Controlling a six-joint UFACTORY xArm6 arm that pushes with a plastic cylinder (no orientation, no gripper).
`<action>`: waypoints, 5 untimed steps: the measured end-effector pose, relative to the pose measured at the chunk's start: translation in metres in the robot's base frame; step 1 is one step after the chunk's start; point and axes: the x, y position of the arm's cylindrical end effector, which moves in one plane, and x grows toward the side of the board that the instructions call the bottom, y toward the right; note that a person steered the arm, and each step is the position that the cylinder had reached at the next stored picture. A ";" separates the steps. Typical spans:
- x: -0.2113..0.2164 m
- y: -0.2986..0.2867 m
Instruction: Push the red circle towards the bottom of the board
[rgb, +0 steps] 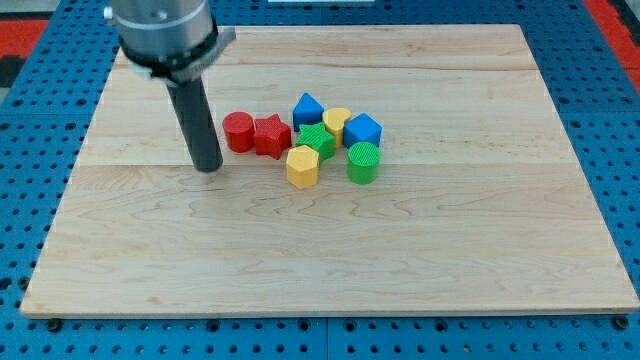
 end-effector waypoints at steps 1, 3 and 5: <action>-0.064 -0.007; -0.060 0.038; 0.030 0.023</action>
